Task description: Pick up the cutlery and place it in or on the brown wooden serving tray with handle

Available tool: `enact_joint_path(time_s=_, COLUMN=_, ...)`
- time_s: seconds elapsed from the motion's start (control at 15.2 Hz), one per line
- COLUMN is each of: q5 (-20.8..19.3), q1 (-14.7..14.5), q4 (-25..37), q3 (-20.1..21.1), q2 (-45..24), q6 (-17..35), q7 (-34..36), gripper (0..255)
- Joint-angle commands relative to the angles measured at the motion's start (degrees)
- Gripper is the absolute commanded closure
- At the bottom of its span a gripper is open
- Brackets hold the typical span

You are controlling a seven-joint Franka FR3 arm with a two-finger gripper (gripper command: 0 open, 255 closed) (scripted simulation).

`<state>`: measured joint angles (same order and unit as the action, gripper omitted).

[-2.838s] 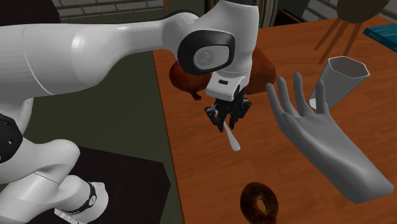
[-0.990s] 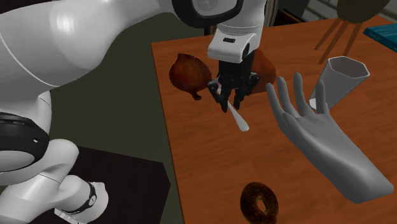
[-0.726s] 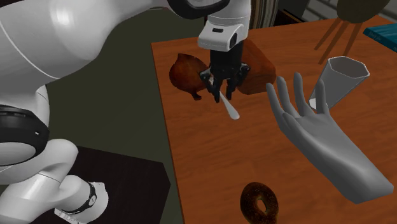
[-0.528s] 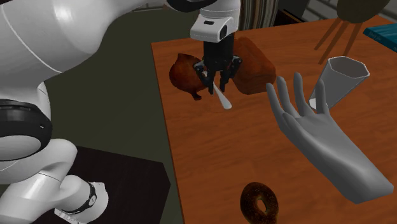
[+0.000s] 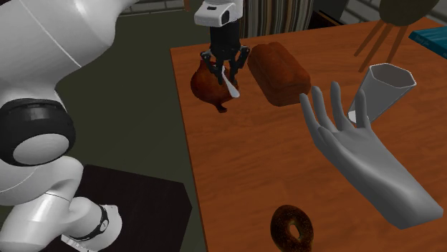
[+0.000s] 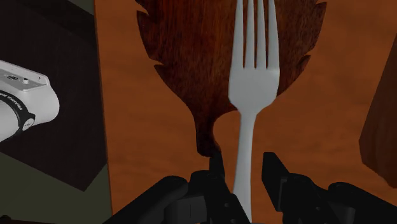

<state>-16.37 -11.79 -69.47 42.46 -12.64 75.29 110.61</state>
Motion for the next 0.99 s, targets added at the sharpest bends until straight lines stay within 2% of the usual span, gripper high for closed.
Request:
enact_joint_path(time_s=0.0, q5=-1.1, q1=-2.9, q4=1.9, q3=1.0, q2=-1.7, q6=-1.1, q7=3.3, gripper=255)
enact_joint_path(time_s=0.33, q5=-4.5, q1=-10.8, q4=7.4, q3=2.5, q2=-6.6, q6=-3.9, q7=10.6, gripper=255)
enact_joint_path(time_s=0.92, q5=-0.7, q1=-5.9, q4=-6.1, q3=2.7, q2=-1.8, q6=5.7, q7=10.4, gripper=255)
